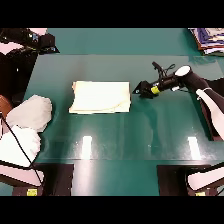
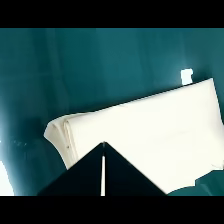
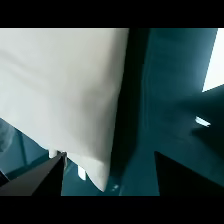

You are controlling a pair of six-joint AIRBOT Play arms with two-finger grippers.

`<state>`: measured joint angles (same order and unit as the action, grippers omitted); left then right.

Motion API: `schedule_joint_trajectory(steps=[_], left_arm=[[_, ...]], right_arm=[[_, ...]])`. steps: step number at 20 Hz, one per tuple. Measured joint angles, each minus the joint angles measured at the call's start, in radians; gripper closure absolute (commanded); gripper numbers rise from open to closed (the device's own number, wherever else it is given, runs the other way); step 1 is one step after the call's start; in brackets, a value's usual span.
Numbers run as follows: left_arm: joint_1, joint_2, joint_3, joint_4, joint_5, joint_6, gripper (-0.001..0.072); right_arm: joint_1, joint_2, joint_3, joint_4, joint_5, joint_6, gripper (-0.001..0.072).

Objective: Fold the shirts.

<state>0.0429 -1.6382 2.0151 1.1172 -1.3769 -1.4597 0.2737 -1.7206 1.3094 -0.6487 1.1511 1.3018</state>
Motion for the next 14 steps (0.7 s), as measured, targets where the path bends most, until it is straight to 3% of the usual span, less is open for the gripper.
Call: schedule_joint_trajectory(steps=[5,6,9,10,14], left_arm=[[0.000,0.000,-0.001,-0.003,0.002,0.001,0.0682],[0.000,0.000,-0.001,-0.003,0.002,0.001,0.0682],[0.000,0.000,-0.001,-0.003,-0.001,0.001,0.0682],[0.000,0.000,-0.001,-0.004,-0.008,0.001,0.0683],[-0.003,0.000,-0.001,-0.010,-0.034,0.001,0.0683]], right_arm=[[0.065,-0.110,0.019,0.171,-0.031,-0.047,0.0092],[0.087,-0.137,0.047,0.190,-0.032,-0.050,0.0169],[0.152,-0.216,0.148,0.203,-0.051,-0.058,0.0597],[0.166,-0.234,0.178,0.210,-0.050,-0.060,0.0662],[0.170,-0.259,0.265,0.224,-0.043,-0.077,0.0693]])
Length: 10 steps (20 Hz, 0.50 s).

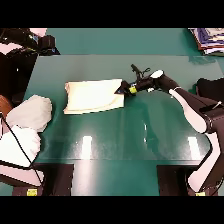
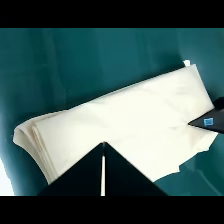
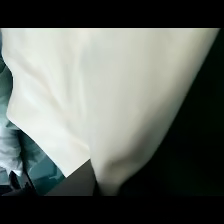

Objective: Fold the shirts.

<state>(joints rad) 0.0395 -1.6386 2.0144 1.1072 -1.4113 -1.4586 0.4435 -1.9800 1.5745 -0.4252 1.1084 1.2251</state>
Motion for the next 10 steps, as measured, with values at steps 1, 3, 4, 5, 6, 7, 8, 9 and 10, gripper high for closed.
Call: schedule_joint_trajectory(steps=[1,3,4,5,6,7,8,9,10], left_arm=[[-0.006,0.000,0.000,0.000,-0.006,0.000,0.0684],[-0.034,0.000,0.000,-0.002,-0.012,0.000,0.0683],[-0.052,0.000,0.000,-0.002,-0.014,0.003,0.0683],[-0.076,0.000,0.000,-0.002,-0.014,0.008,0.0683],[-0.101,0.000,0.000,-0.002,-0.014,0.013,0.0683],[-0.130,0.000,0.000,-0.003,-0.011,0.017,0.0683],[-0.159,0.000,0.000,-0.005,-0.005,0.020,0.0683],[-0.187,0.000,0.000,-0.004,0.004,0.021,0.0682],[-0.216,0.000,0.000,-0.004,0.014,0.023,0.0682]], right_arm=[[-0.020,0.010,0.011,-0.002,0.002,-0.001,0.0693],[-0.084,0.047,0.026,-0.005,0.005,-0.001,0.0693],[-0.130,0.077,0.030,-0.021,0.007,0.001,0.0693],[-0.177,0.108,0.032,-0.043,0.011,0.008,0.0693],[-0.235,0.148,0.035,-0.078,0.016,0.023,0.0693],[-0.292,0.187,0.037,-0.114,0.021,0.035,0.0693],[-0.357,0.231,0.038,-0.154,0.023,0.053,0.0693],[-0.420,0.269,0.039,-0.191,0.026,0.064,0.0693],[-0.490,0.308,0.039,-0.220,0.027,0.076,0.0693]])
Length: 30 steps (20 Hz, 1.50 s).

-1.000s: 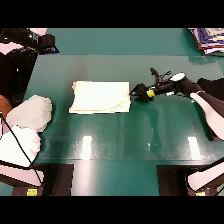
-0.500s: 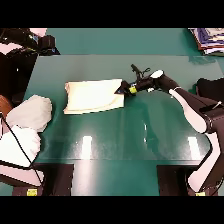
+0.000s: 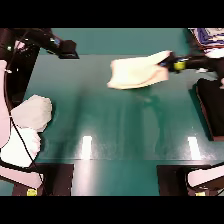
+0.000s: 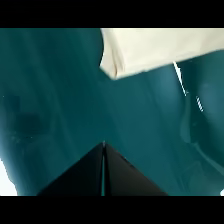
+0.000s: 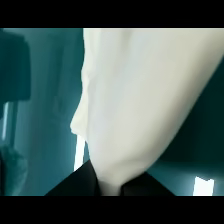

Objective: Fold the shirts.

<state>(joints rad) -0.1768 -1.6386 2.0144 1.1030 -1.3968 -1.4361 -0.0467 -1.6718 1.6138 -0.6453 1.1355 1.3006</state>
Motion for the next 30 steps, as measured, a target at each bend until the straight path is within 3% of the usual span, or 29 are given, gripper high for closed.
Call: schedule_joint_trajectory(steps=[6,15,24,30], left_arm=[[-0.150,0.000,0.000,0.001,0.075,0.004,0.0682],[-0.224,0.000,0.000,0.013,0.103,0.004,0.0682],[-0.228,0.000,0.000,0.017,0.103,0.004,0.0682],[-0.228,0.000,0.000,0.019,0.088,0.011,0.0682]], right_arm=[[-0.342,0.118,0.000,-0.074,-0.001,0.025,0.0693],[-0.541,0.138,0.152,-0.063,0.014,0.027,0.0694],[-0.646,0.141,0.375,-0.136,0.298,0.026,0.0694],[-0.698,0.230,0.226,-0.341,0.435,0.050,0.0692]])
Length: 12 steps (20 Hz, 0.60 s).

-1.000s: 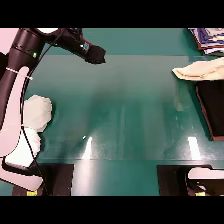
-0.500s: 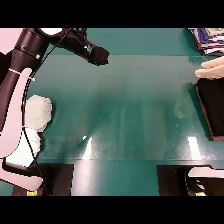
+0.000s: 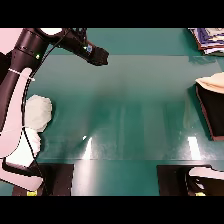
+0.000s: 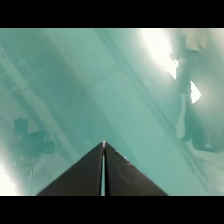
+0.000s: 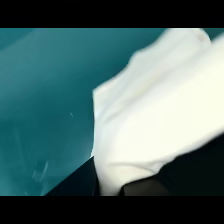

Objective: Fold the shirts.

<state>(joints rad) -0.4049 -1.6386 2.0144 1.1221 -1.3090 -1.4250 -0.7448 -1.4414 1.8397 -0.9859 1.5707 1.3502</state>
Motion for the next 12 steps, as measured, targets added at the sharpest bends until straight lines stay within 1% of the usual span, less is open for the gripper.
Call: schedule_joint_trajectory(steps=[1,2,3,4,5,6,9,12], left_arm=[[0.000,0.000,0.000,0.000,-0.004,0.007,0.0682],[0.000,0.000,0.000,0.000,-0.007,0.012,0.0682],[0.000,0.000,0.000,0.000,-0.010,0.017,0.0682],[0.000,0.000,0.000,0.001,-0.013,0.021,0.0682],[0.000,0.000,0.000,0.001,-0.014,0.026,0.0682],[0.000,0.000,0.000,0.000,-0.015,0.030,0.0682],[0.000,0.000,0.000,0.001,-0.017,0.039,0.0682],[0.000,0.000,0.000,0.000,-0.019,0.043,0.0682]], right_arm=[[-0.016,0.029,-0.051,-0.023,0.007,0.004,0.0690],[-0.037,0.061,-0.109,-0.039,0.014,0.009,0.0654],[-0.061,0.095,-0.167,-0.051,0.019,0.012,0.0493],[-0.086,0.127,-0.221,-0.061,0.026,0.014,0.0309],[-0.116,0.161,-0.277,-0.069,0.030,0.017,0.0178],[-0.145,0.191,-0.325,-0.074,0.028,0.018,0.0119],[-0.238,0.274,-0.450,-0.083,0.015,0.021,0.0119],[-0.306,0.339,-0.524,-0.077,-0.005,0.022,0.0123]])
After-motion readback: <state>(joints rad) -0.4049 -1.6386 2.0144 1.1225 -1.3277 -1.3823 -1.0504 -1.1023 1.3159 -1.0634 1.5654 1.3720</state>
